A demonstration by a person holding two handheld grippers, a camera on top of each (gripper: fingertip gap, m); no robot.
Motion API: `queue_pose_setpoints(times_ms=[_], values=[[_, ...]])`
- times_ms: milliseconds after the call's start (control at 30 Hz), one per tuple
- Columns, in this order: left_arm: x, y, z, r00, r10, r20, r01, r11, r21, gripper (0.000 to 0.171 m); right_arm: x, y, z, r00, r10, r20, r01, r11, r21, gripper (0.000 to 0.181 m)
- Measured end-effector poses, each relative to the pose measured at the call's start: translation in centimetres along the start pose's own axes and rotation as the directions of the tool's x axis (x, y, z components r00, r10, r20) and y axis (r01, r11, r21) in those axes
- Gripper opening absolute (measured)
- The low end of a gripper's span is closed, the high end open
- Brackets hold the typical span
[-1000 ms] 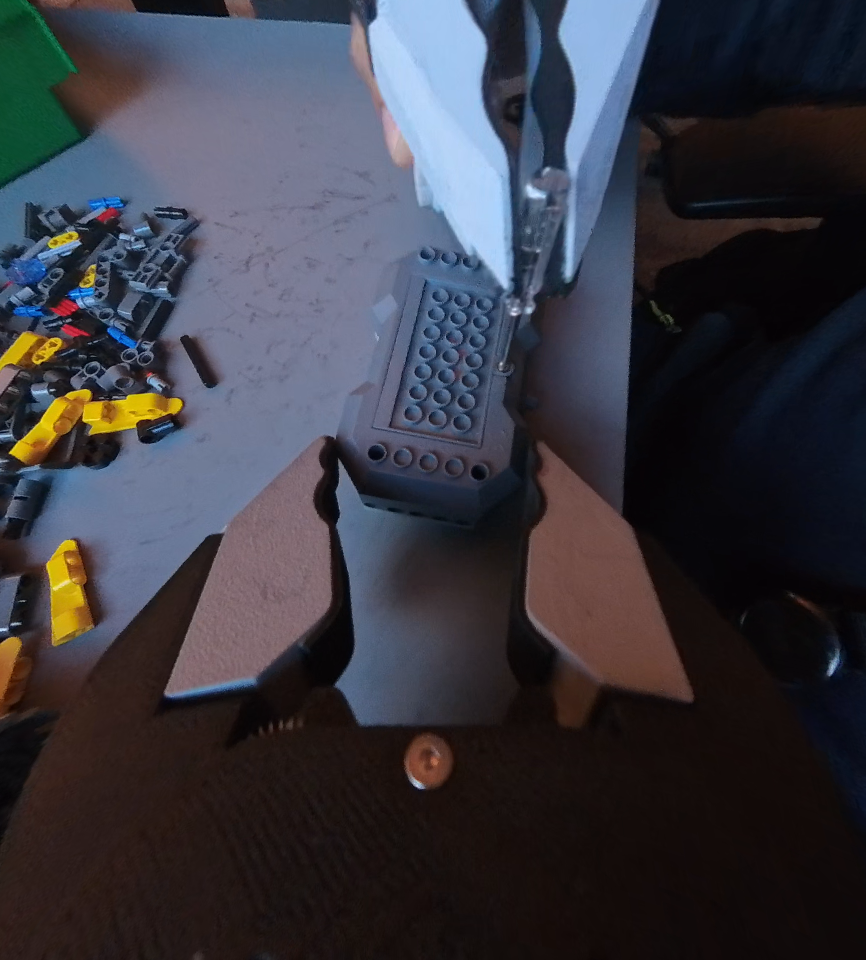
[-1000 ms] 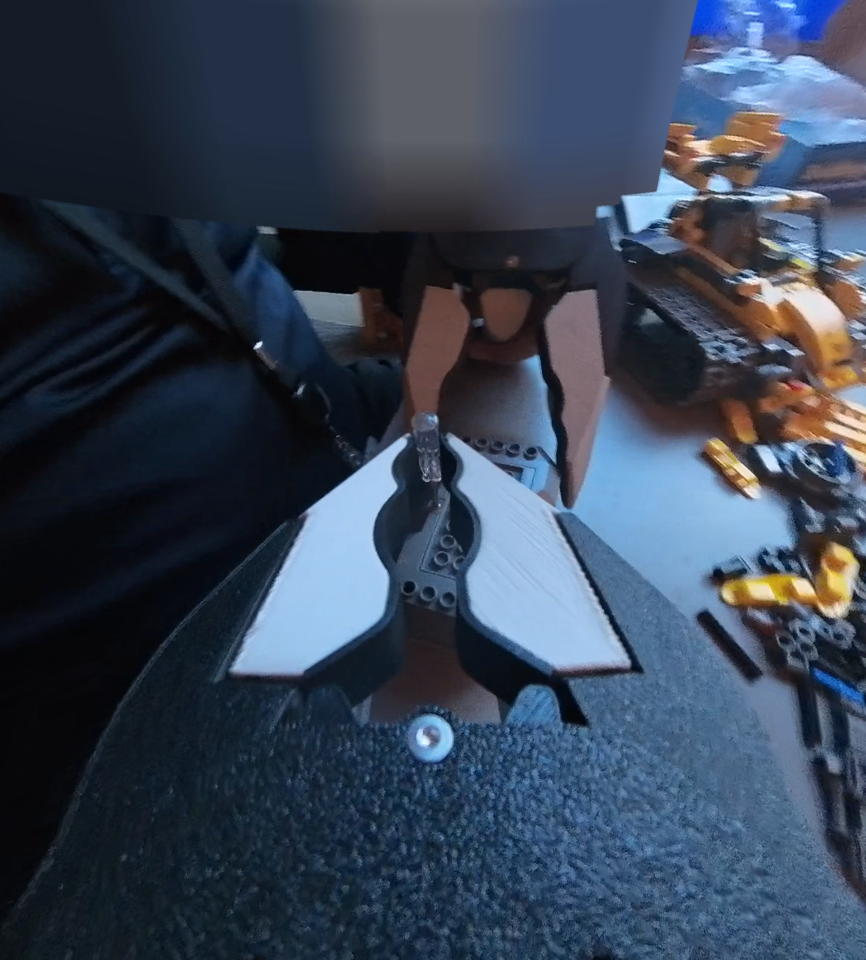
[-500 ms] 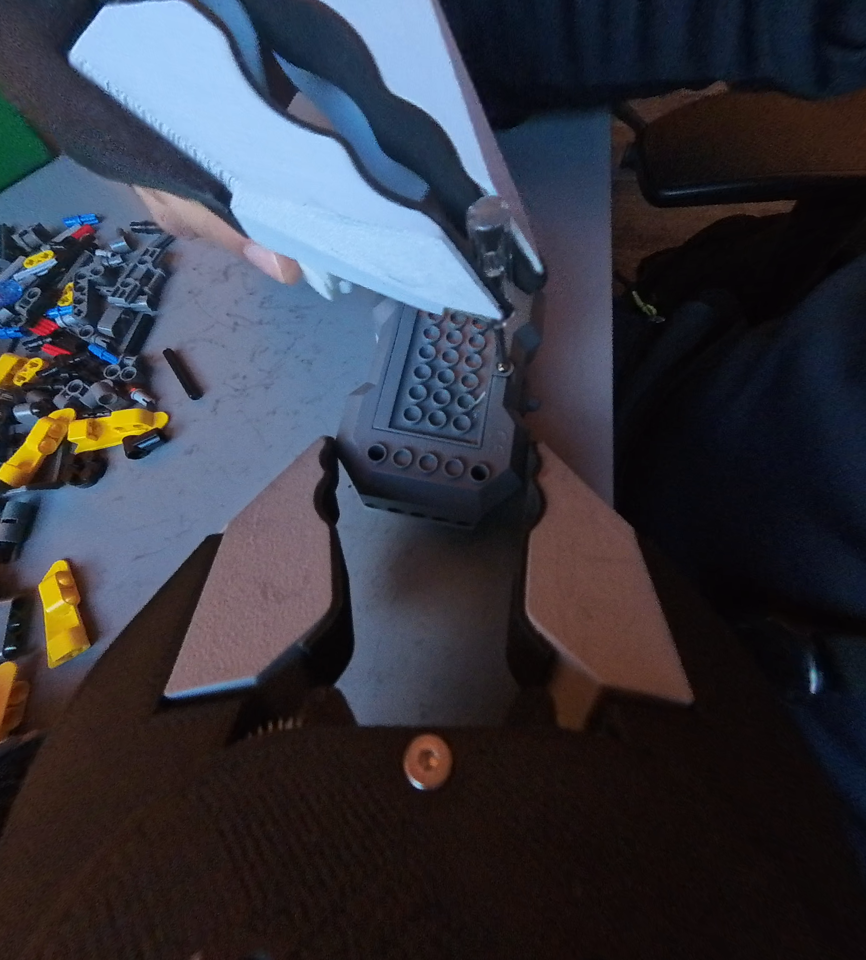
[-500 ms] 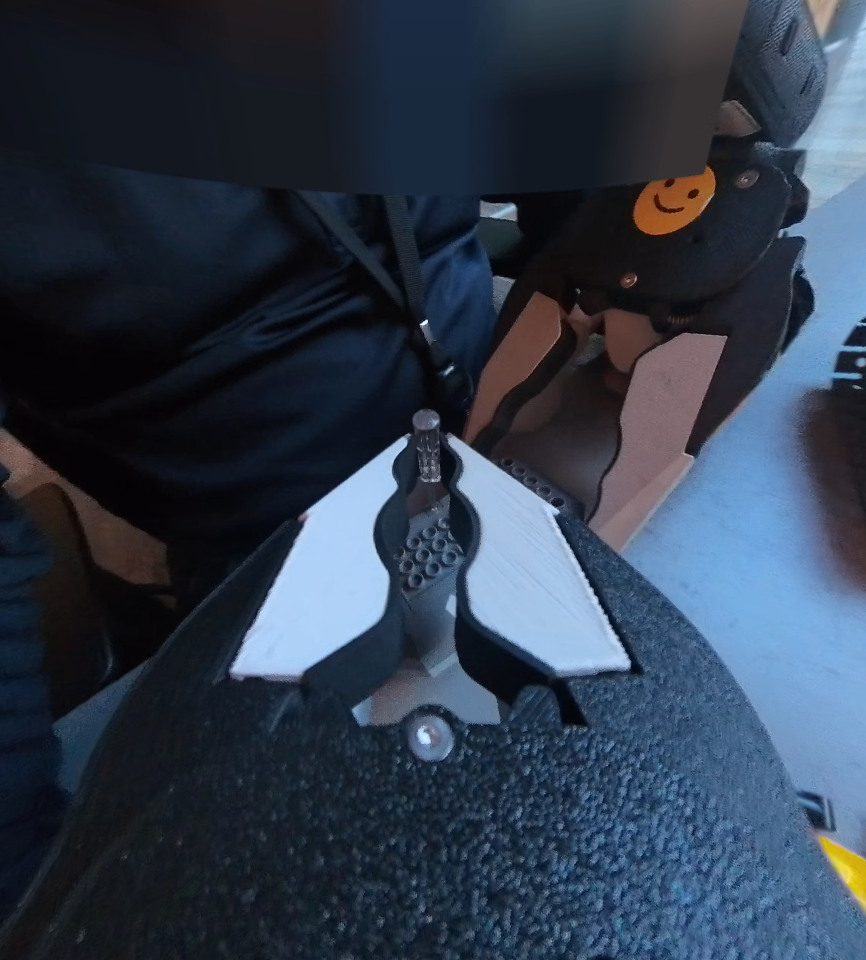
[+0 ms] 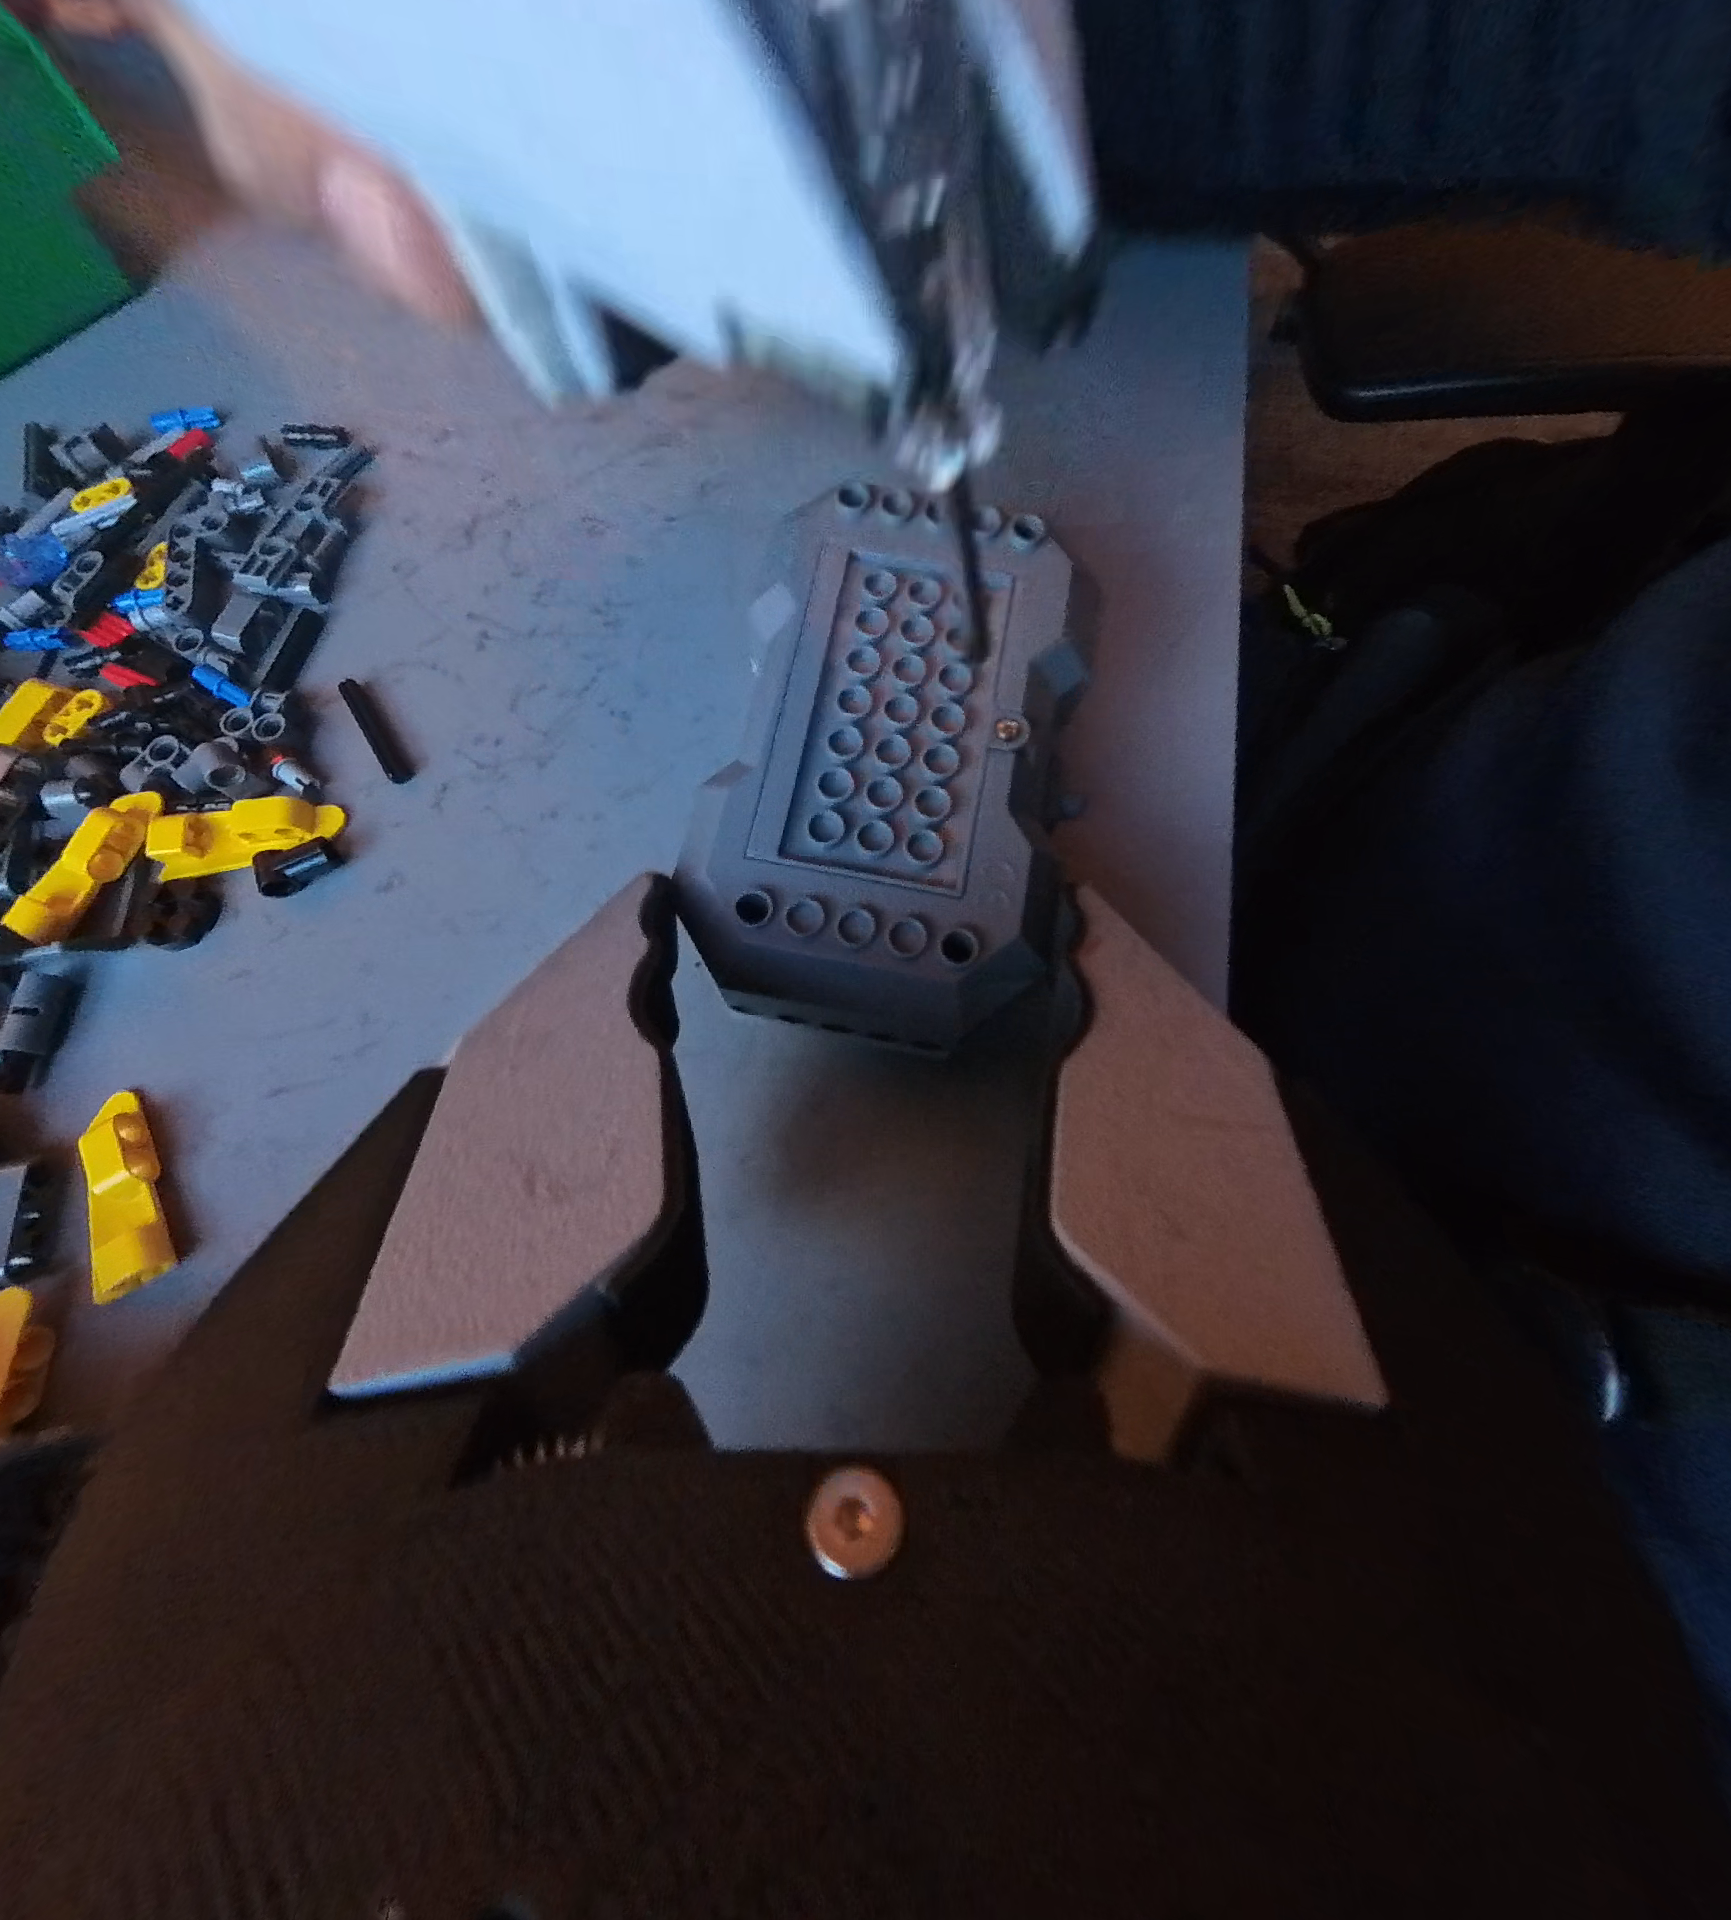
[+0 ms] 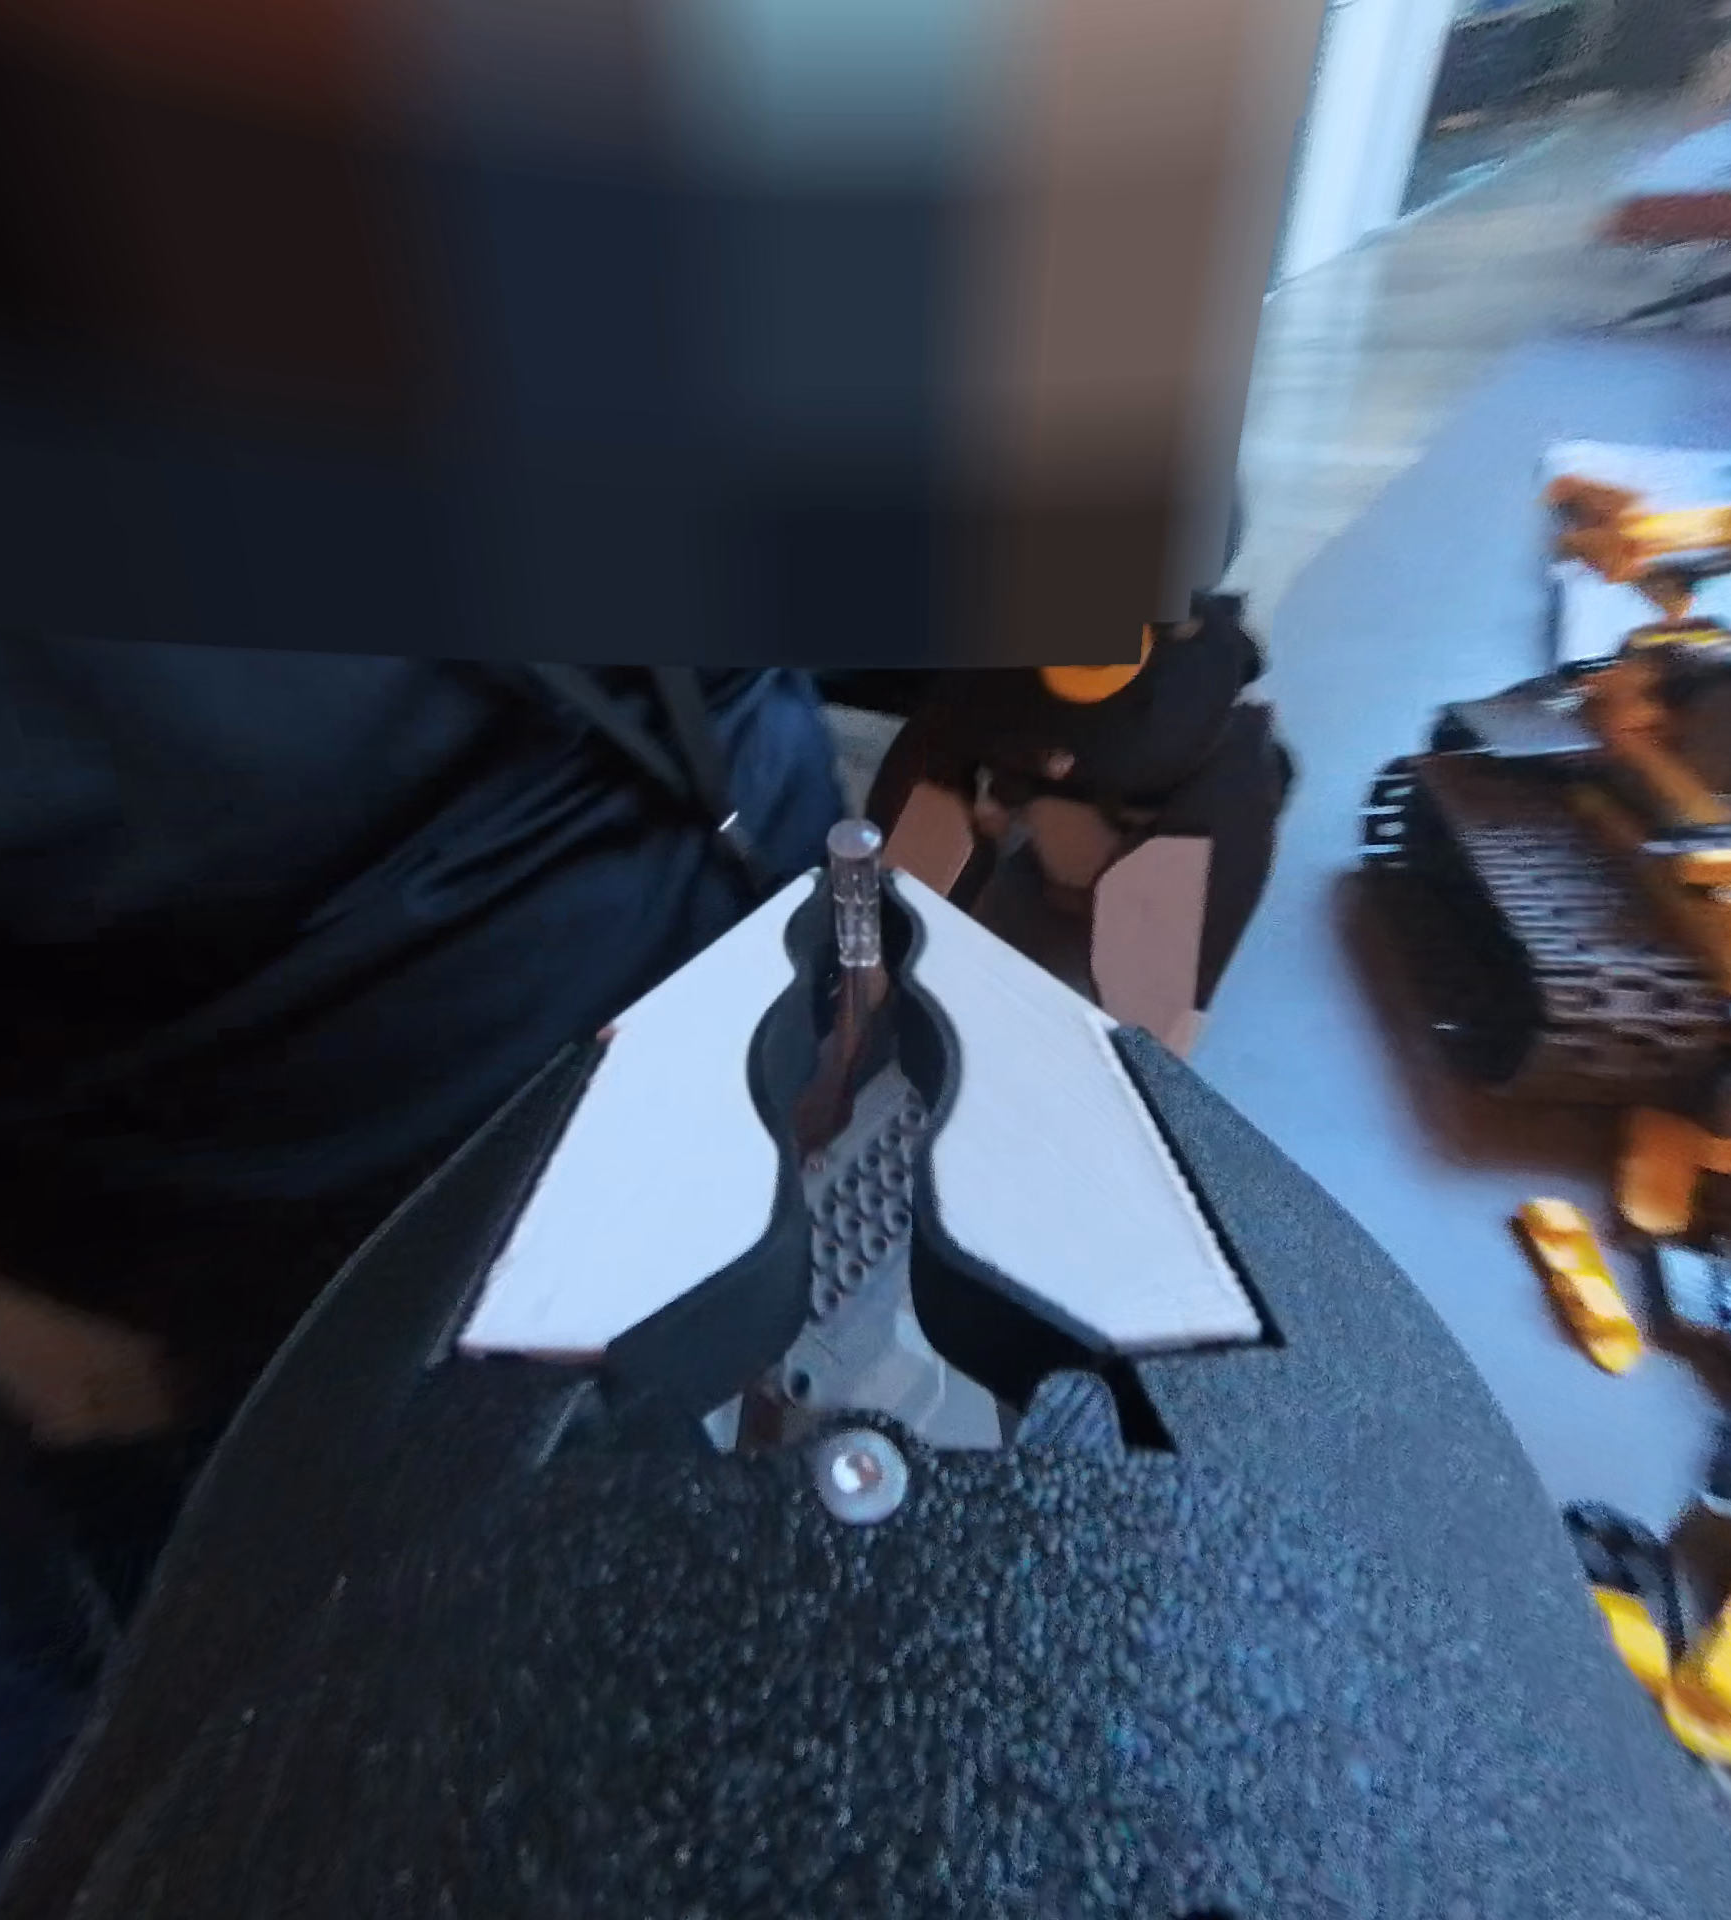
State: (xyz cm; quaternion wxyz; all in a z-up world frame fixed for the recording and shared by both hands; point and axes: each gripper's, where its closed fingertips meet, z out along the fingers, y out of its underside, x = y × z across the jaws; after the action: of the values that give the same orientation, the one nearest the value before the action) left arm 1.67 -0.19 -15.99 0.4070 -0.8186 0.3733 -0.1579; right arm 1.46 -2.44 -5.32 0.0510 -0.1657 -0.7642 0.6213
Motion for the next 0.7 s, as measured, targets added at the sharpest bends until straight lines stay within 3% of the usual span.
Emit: queue_pose_setpoints(times_ms=[100,167,267,400,700], values=[[-0.1,0.1,-0.1,0.999,-0.023,0.038,0.023,1.000,-0.005,0.069,1.0,-0.9,-0.2,0.932,0.051,-0.358,-0.047,0.999,0.019,0.007],[-0.1,0.1,0.0,0.998,-0.045,0.052,0.045,0.999,-0.004,0.068,1.2,-0.2,-1.0,0.817,0.073,-0.571,-0.084,0.996,0.007,0.007],[-0.2,-0.1,0.1,0.995,-0.068,0.066,0.068,0.998,0.001,0.069,0.1,1.5,-2.0,0.651,0.113,-0.750,-0.155,0.988,0.014,0.007],[-0.2,-0.3,0.3,0.993,-0.084,0.088,0.084,0.996,0.002,0.069,-1.3,3.1,-2.4,0.504,0.193,-0.842,-0.233,0.969,0.083,0.008],[0.0,-0.5,0.5,0.992,-0.082,0.094,0.082,0.997,0.002,0.068,-1.0,4.7,-2.9,0.411,0.325,-0.852,-0.239,0.940,0.243,0.007]])
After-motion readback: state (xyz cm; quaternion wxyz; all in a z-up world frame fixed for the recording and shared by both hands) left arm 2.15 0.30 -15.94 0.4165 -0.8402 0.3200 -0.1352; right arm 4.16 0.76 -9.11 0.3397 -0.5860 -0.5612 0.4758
